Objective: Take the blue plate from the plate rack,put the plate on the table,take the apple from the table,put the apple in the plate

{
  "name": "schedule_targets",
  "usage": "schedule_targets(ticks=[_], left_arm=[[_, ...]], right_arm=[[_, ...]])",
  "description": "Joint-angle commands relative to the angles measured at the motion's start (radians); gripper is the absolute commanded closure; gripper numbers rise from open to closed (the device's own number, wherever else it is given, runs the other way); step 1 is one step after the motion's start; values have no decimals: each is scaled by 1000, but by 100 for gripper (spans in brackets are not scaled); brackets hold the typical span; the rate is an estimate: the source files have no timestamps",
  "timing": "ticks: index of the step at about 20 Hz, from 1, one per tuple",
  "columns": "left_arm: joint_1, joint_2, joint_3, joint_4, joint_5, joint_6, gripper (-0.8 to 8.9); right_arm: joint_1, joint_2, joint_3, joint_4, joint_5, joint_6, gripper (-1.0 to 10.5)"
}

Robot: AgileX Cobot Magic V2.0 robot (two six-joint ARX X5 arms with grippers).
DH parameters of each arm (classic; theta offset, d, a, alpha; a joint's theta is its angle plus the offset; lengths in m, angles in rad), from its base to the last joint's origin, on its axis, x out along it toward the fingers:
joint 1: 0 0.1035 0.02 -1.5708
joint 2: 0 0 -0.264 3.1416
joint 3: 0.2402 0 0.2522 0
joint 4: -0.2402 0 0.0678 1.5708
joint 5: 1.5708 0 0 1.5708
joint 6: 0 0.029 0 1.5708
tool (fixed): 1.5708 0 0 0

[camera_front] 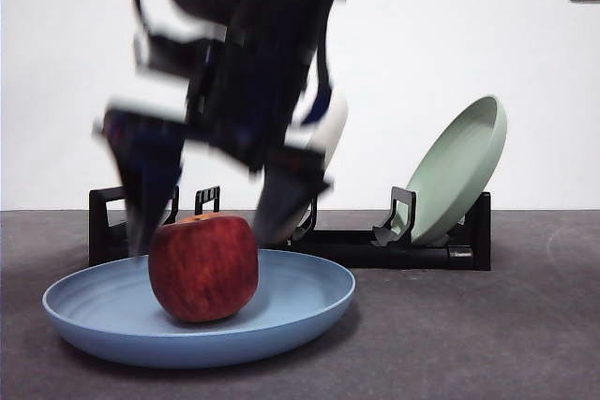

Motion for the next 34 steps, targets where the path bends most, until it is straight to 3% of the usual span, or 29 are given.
schedule_targets(ticks=[1,5,9,11,14,15,17,20,25,30,34], left_arm=[[3,5,2,-12,94,-22,346],[3,27,2,-71,263,-28,346],[2,55,0,-77,494,-26,357],[2,72,0,-77,533,-20,480],[2,101,0,-77,539,10,826],[2,106,0,-77,538,21,821],[2,108,-4,-77,539,33,822],[2,107,-6,-77,539,37,822],[-21,85,-98,-64,539,44,822],[-28,-74,-393,124,539,13,822],[-34,-308,-811,386,539,-55,822]], right_arm=[[-11,-117,3,-17,62,-5,380],[-75,-324,3,-117,149,-34,381],[-183,-529,3,-217,147,-34,386],[-234,-616,3,-243,146,-34,491],[-299,-708,3,-263,143,-38,898],[-311,-727,3,-266,143,-39,960],[-325,-747,3,-272,136,-46,955],[-354,-748,-1,-279,-31,-56,956],[-381,-752,-50,-282,-74,-69,958],[-404,-808,-223,-175,-119,-64,958],[-404,-889,-400,-14,-119,-18,958]])
